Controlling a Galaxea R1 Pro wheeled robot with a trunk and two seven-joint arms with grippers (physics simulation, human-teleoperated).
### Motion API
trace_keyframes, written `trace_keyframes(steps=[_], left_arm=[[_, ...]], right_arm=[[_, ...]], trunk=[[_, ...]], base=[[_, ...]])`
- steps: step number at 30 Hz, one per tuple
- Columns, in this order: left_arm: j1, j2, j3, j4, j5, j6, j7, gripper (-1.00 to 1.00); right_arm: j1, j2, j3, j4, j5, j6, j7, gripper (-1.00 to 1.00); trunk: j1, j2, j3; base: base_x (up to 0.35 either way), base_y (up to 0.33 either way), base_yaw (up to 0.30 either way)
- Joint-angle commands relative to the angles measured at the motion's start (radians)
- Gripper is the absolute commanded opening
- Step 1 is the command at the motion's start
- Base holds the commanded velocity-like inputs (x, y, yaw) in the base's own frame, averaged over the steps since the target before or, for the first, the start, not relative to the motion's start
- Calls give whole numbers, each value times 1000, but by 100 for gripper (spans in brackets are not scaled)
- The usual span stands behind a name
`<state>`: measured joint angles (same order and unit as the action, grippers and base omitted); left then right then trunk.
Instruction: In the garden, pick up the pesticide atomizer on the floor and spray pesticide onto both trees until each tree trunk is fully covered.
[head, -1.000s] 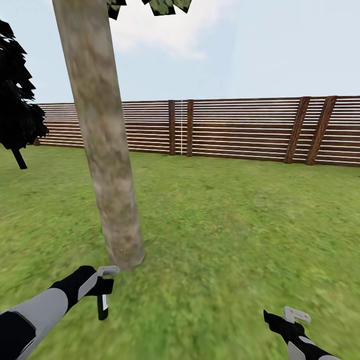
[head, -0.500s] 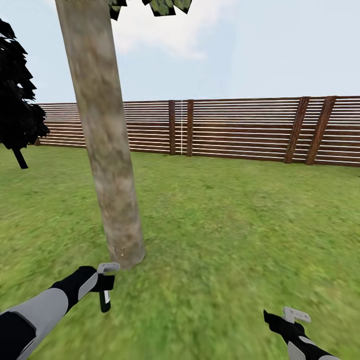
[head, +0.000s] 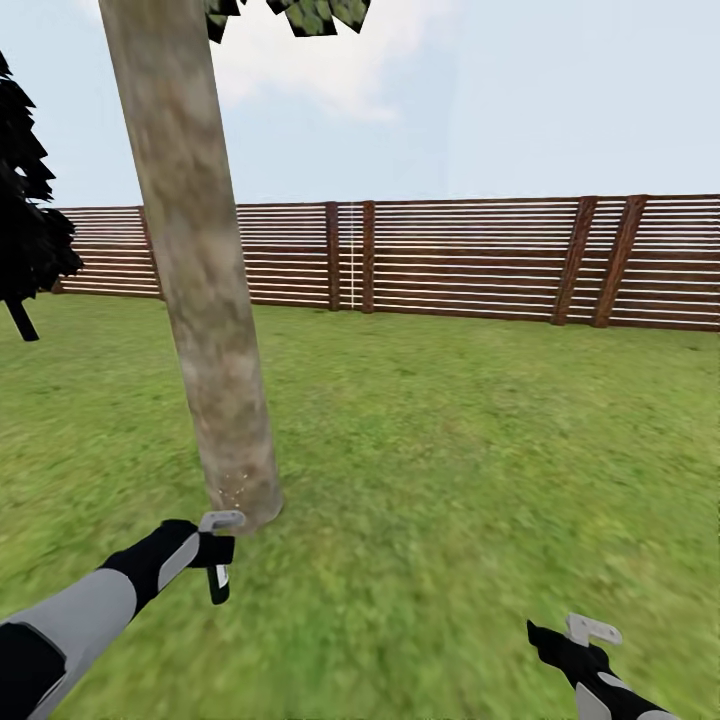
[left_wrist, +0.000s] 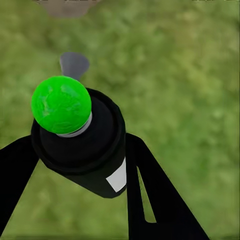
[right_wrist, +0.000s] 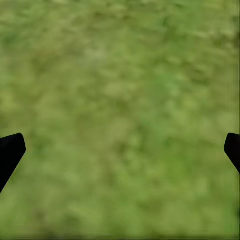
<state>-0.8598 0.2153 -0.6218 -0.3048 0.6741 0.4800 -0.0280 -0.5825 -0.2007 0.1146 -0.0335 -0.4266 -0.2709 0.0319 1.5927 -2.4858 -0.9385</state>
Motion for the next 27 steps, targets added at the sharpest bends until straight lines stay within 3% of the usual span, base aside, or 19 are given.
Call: trace_keyframes(steps=[1,4,6,10,12,14,27], left_arm=[[-4,7,-3,-2,-1,5,-3,-100],[-39,28,-3,-2,-1,21,-3,-100],[-87,41,-3,-2,-1,88,-3,-100],[-150,45,-3,-10,-1,154,-3,-100],[-187,46,-3,-47,-2,236,-3,-100],[-197,46,-3,-77,-2,273,-3,-100],[-248,53,-3,-99,-3,297,-3,-100]], right_arm=[[-1,0,8,1,-11,-4,3,100],[-1,0,8,1,-11,-4,3,100],[-1,0,8,1,-11,-4,3,100],[-1,0,8,1,-11,-4,3,100],[-1,0,8,1,-11,-4,3,100],[-1,0,8,1,-11,-4,3,100],[0,0,8,1,-11,-4,3,100]], trunk=[[0,0,-1],[0,0,-1],[0,0,-1],[0,0,-1],[0,0,-1],[0,0,-1],[0,0,-1]], base=[[-12,0,-4],[-4,0,-1],[-1,0,0],[0,0,0],[0,0,0],[0,0,0],[-91,0,0]])
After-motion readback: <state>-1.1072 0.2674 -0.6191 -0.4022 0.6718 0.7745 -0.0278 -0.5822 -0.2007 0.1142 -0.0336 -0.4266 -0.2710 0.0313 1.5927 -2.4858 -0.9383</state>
